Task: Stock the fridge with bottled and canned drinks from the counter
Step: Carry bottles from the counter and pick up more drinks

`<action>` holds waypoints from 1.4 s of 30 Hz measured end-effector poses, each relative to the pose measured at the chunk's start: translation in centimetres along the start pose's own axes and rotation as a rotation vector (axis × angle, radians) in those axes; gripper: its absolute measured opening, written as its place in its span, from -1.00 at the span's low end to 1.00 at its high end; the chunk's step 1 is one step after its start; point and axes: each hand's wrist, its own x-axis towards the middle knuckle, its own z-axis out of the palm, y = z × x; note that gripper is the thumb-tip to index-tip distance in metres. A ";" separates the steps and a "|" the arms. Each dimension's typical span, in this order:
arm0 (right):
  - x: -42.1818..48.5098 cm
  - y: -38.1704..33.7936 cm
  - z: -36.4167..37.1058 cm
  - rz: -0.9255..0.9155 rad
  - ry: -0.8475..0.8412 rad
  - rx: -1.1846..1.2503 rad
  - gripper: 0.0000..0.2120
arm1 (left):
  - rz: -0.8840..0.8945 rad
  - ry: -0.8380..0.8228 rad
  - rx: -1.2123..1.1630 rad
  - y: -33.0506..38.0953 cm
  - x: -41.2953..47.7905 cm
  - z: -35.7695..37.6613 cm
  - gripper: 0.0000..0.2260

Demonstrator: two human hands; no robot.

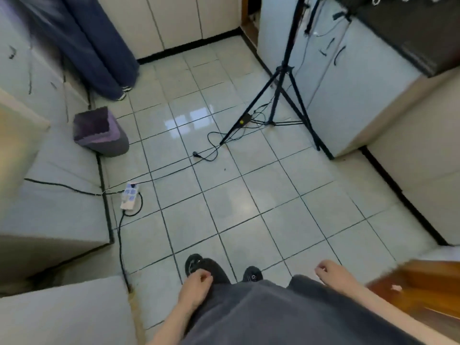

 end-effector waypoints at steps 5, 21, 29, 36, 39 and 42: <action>0.7 7.6 -1.4 0.167 0.065 0.399 -0.74 | 0.103 -0.098 0.092 11.6 2.3 0.3 -0.82; 3.0 22.1 -12.7 0.648 0.175 1.179 -0.88 | 0.475 -0.375 0.970 54.5 17.4 12.0 -0.68; 7.9 26.8 -21.2 0.588 0.259 1.187 -0.77 | 0.578 -0.350 0.867 72.7 17.3 20.3 -0.73; 13.0 37.2 -26.7 0.569 0.173 1.157 -0.80 | 0.378 -0.471 0.957 76.1 15.9 26.3 -0.75; 14.7 42.9 -32.4 0.502 0.280 1.124 -0.88 | 0.246 -0.451 0.771 79.0 15.1 28.2 -0.81; 16.0 47.5 -40.0 0.397 0.486 1.121 -0.93 | 0.296 -0.366 0.610 83.7 14.5 29.8 -0.81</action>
